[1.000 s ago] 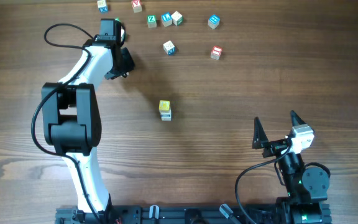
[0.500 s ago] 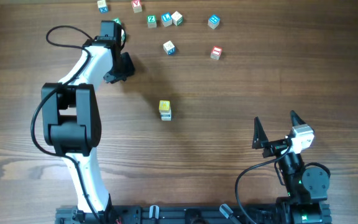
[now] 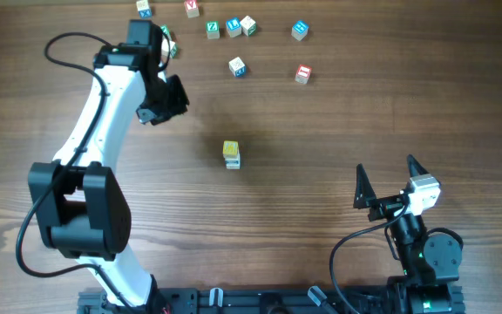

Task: Form a tower

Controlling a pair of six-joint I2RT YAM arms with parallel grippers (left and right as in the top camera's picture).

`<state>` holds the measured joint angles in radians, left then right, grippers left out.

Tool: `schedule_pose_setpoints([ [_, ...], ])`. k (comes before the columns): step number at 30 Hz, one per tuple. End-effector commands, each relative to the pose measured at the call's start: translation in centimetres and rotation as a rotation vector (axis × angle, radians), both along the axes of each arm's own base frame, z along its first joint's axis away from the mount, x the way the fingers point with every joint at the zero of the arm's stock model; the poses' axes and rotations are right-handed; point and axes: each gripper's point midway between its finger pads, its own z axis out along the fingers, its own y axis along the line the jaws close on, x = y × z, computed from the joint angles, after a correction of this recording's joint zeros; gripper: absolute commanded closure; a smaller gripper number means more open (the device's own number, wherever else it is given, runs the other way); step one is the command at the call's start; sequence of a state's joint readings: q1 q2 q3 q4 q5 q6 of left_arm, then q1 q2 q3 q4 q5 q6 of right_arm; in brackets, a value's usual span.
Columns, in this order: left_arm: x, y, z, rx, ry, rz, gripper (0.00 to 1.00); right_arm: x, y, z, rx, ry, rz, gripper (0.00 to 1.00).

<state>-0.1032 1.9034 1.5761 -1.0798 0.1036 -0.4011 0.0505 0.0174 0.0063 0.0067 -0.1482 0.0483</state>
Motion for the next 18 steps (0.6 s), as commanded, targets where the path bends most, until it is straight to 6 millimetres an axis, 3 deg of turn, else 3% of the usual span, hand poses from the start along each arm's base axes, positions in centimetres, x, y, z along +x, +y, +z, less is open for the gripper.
schedule_pose_setpoints([
  [1, -1.8, -1.9, -0.8, -0.012, 0.048, -0.053, 0.66, 0.0, -0.1, 0.2, 0.007, -0.009, -0.009, 0.0],
  [9, -7.0, -3.3, -6.4, 0.012, 0.189, -0.112, 0.63, 0.0, -0.1, 0.2, 0.007, -0.009, -0.009, 0.0],
  [12, -8.9, -3.3, -7.7, 0.021, 0.242, -0.121, 0.62, 0.0, -0.1, 0.2, 0.007, -0.009, -0.009, 0.0],
  [18, -8.8, -3.3, -8.3, 0.022, 0.225, -0.126, 0.58, 0.0, -0.1, 0.2, 0.007, -0.009, -0.009, 0.0],
])
